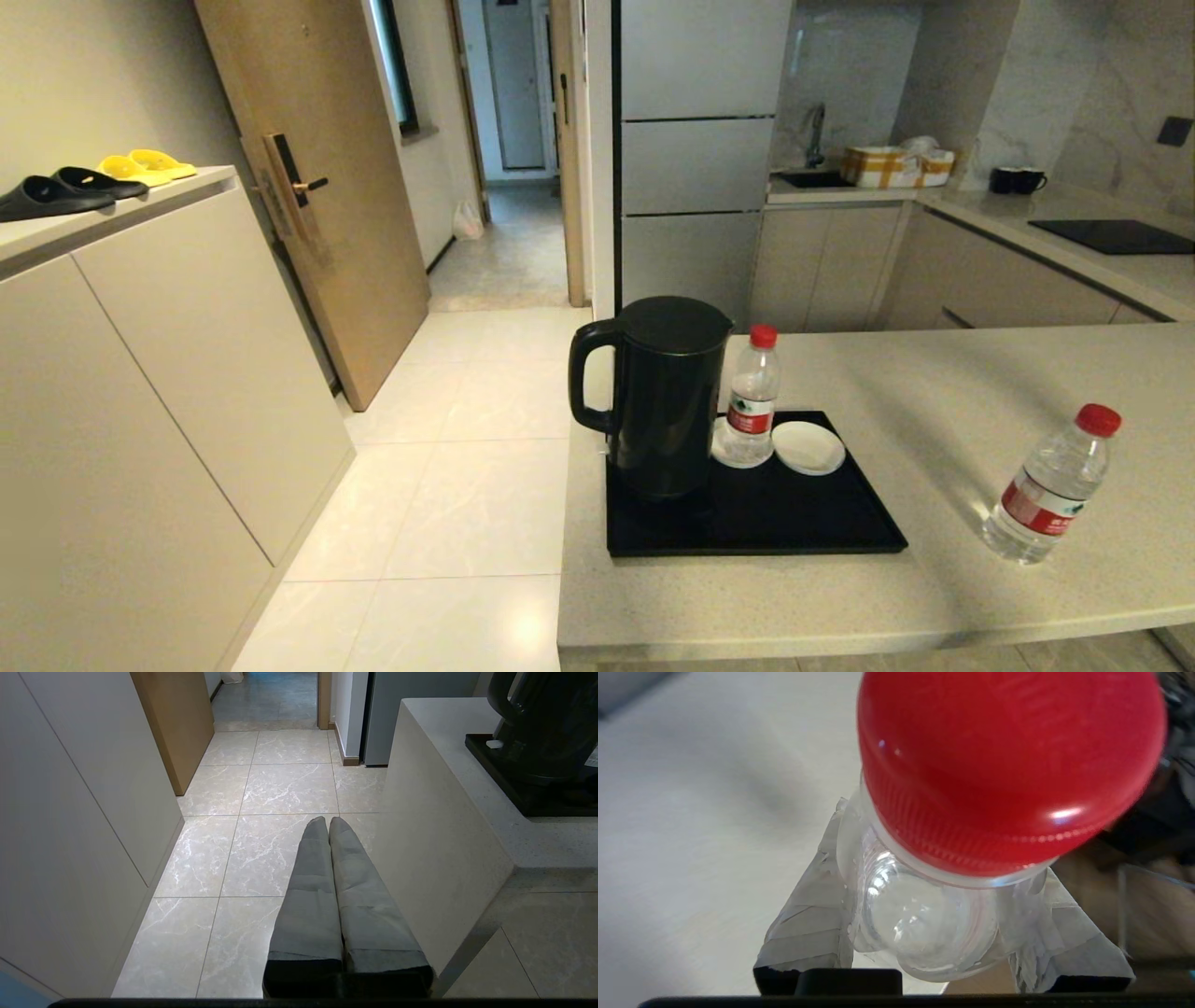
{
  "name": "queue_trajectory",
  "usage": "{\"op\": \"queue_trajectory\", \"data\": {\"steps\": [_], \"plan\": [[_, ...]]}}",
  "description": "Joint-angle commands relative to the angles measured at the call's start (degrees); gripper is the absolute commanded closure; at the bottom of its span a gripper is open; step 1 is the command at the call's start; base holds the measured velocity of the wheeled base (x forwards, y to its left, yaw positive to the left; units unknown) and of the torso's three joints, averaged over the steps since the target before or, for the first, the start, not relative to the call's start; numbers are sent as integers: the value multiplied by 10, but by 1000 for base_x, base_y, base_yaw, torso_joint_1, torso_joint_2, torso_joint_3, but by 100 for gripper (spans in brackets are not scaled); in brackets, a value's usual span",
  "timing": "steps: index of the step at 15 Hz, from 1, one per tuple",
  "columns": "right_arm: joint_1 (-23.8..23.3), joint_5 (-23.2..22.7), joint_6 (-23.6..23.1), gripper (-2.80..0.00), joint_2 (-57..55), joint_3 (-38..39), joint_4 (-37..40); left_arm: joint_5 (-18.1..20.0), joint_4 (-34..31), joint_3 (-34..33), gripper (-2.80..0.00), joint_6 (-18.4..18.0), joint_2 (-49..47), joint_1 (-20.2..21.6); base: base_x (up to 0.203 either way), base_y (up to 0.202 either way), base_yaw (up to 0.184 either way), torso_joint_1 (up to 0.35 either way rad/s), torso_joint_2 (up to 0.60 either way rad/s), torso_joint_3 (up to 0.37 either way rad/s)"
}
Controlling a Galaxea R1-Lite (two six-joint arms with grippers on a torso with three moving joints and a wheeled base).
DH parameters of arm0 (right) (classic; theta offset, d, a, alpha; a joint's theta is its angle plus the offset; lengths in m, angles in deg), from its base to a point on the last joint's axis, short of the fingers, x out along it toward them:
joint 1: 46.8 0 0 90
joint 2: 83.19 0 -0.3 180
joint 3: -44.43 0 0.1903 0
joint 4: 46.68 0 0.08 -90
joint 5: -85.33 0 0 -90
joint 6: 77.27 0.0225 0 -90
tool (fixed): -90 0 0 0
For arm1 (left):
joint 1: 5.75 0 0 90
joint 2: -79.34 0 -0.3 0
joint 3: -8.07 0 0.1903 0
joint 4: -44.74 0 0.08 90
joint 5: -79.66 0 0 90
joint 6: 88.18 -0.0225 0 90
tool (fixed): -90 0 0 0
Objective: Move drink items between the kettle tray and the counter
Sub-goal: Place it on the right
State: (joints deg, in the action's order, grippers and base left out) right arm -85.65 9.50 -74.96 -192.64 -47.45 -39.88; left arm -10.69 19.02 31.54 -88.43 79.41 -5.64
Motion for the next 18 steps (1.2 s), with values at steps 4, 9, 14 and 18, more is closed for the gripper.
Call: {"op": "queue_trajectory", "data": {"steps": [4,9,14,18], "plan": [[-13,13,-12,0,-110,-38,-33,-1,0,0,0,0,-1,1,0,0,0,0,0,0],[-8,48,-19,0,-186,-113,-48,0,0,0,0,0,-1,0,0,0,0,0,0,0],[10,68,-24,0,-214,-141,-49,-1,0,0,0,0,-1,1,0,0,0,0,0,0],[10,69,-24,0,-215,-136,-52,0,0,0,0,0,-1,1,0,0,0,0,0,0]]}}
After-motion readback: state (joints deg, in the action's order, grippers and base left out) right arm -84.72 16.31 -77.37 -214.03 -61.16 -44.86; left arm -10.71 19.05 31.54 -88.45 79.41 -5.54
